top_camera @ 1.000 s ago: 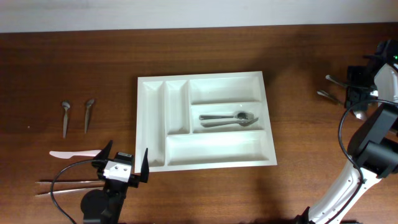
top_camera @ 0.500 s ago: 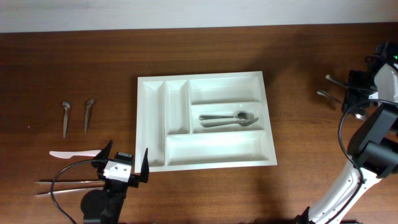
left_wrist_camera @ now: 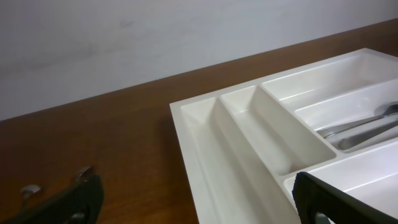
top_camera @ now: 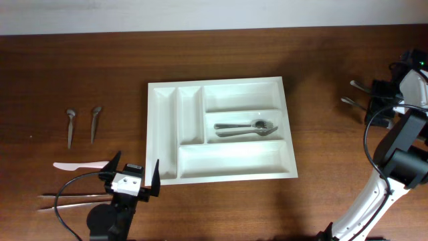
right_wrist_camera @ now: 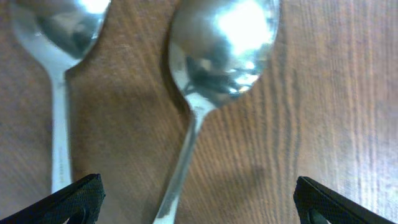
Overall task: Pack container
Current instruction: 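Move the right gripper over the silver spoons on the right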
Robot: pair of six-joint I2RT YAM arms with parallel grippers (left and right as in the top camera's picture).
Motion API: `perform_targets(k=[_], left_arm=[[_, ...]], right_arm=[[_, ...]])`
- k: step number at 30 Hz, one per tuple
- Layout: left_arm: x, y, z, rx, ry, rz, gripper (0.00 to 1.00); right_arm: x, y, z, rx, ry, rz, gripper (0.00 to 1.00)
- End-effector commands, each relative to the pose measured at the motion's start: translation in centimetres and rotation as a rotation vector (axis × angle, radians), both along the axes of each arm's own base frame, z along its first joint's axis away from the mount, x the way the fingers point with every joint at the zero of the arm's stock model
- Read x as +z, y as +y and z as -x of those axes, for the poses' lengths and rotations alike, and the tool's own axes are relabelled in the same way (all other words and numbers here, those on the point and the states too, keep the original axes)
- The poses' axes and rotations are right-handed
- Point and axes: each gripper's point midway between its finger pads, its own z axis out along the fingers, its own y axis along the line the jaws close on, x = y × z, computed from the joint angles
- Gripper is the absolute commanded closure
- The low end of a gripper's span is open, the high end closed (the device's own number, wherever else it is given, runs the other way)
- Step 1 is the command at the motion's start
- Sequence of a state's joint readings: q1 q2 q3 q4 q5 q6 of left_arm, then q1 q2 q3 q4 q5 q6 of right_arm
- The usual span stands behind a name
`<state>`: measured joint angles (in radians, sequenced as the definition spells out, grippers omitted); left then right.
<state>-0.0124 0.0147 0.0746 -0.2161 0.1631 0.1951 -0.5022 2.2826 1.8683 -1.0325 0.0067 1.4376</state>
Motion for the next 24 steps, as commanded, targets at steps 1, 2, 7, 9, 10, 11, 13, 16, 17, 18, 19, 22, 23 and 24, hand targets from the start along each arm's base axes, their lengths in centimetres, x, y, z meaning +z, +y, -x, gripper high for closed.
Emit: perform_targets(k=[1,2,7,9,10,11,13,16,17,18,19,22,23,24], left_arm=[[-0.09,0.22,-0.04,0.008,-0.007,-0.017,0.01],[-0.09,0.22,-0.04,0.008,-0.007,-0.017,0.01],[-0.09,0.22,-0.04,0.008,-0.007,-0.017,0.01],[-0.09,0.22,-0.04,0.008,-0.007,-0.017,0.01],[-0.10,0.22,-0.04,0.008,-0.007,-0.017,0.01],[-0.10,0.22,-0.04,0.008,-0.007,-0.017,0.01],[-0.09,0.22,-0.04,0.008,-0.007,-0.017,0.01],[-0.09,0.22,-0.04,0.008,-0.007,-0.017,0.01],[-0.10,0.22,-0.04,0.008,-0.007,-0.017,0.01],[-0.10,0.22,-0.04,0.009,-0.007,-0.017,0.01],[-0.10,0.22,-0.04,0.008,-0.007,-0.017,0.01],[-0.09,0.22,-0.04,0.008,-0.007,-0.017,0.01],[-0.09,0.22,-0.04,0.008,-0.007,-0.017,0.01],[-0.10,0.22,-0.04,0.008,-0.007,-0.017,0.01]], right_arm=[[-0.25,-0.39,0.10,-0.030,0.020,0.021,0.01],[-0.25,-0.39,0.10,-0.030,0.020,0.021,0.01],[-0.27,-0.30,0.26,-0.031,0.027,0.018,0.01],[-0.28,-0.26,0.34,-0.031,0.030,0.016,0.01],[-0.29,-0.22,0.41,-0.031,0.033,0.014,0.01],[-0.29,-0.22,0.40,-0.030,0.033,0.014,0.01],[-0.30,-0.18,0.48,-0.031,0.036,0.012,0.01],[-0.32,-0.09,0.63,-0.031,0.042,0.009,0.01],[-0.32,-0.07,0.67,-0.031,0.044,0.008,0.01],[-0.32,-0.04,0.72,-0.031,0.046,0.007,0.01],[-0.33,-0.03,0.74,-0.034,0.046,0.007,0.01],[-0.34,-0.03,0.75,-0.034,0.047,0.006,0.01],[-0.35,-0.03,0.75,-0.034,0.047,0.006,0.01],[-0.36,-0.02,0.79,-0.035,0.048,0.005,0.01]])
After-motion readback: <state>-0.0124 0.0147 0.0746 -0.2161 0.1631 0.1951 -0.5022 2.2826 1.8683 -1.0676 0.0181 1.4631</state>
